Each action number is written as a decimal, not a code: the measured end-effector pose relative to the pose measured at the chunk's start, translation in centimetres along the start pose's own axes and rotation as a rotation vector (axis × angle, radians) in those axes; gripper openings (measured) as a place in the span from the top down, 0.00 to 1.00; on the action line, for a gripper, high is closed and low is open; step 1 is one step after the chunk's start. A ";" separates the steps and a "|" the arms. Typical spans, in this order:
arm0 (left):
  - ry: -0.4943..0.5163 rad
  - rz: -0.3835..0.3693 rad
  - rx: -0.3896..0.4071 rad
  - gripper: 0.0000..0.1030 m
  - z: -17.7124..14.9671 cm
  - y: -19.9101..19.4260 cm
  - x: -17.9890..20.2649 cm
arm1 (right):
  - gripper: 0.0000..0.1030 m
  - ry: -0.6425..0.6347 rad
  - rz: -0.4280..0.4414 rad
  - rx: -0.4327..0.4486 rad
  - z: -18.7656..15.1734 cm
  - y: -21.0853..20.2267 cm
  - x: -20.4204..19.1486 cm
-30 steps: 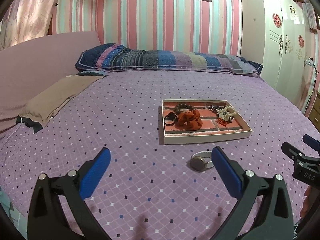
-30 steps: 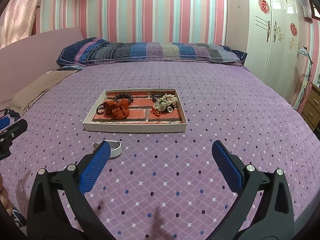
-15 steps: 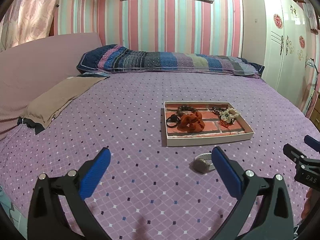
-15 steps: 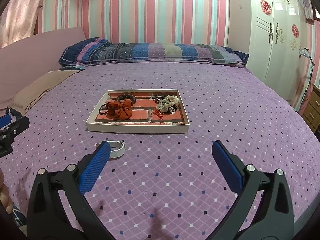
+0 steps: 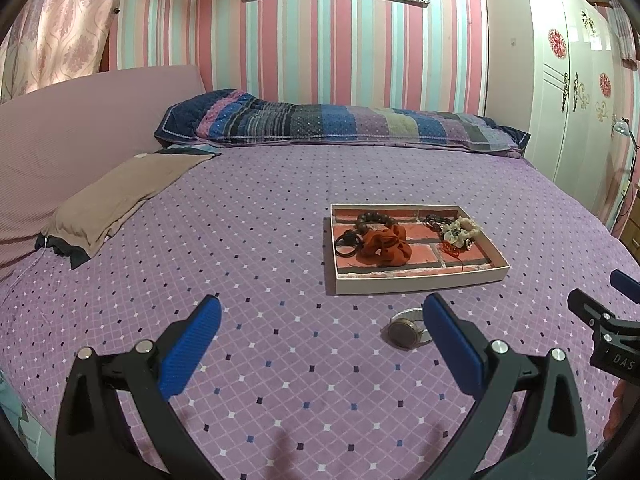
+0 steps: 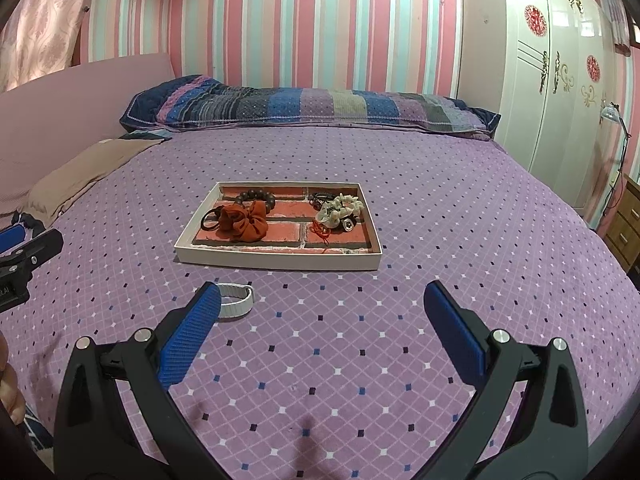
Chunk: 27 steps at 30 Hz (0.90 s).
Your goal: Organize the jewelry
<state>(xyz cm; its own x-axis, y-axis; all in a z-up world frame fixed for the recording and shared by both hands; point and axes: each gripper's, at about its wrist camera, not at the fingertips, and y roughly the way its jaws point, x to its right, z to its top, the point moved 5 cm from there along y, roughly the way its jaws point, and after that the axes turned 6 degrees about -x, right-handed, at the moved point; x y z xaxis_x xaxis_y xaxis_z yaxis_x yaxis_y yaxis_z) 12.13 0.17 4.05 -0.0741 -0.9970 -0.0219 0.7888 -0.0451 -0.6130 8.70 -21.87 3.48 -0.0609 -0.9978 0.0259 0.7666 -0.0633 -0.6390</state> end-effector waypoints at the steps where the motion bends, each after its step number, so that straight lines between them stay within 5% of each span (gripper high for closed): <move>1: 0.001 -0.001 0.000 0.04 0.0 0.0 0.0 | 0.04 0.000 0.000 0.001 0.0 0.0 0.1; 27: 0.021 0.035 0.051 0.04 0.3 -0.5 0.8 | 0.04 -0.009 0.001 0.013 0.6 -0.3 0.1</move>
<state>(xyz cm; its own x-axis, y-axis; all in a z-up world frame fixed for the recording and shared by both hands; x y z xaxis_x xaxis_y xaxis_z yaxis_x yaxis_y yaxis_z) 11.82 -0.63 4.60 -0.0587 -0.9965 -0.0596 0.8213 -0.0142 -0.5704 8.85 -21.93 4.14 -0.0545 -0.9980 0.0327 0.7748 -0.0629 -0.6291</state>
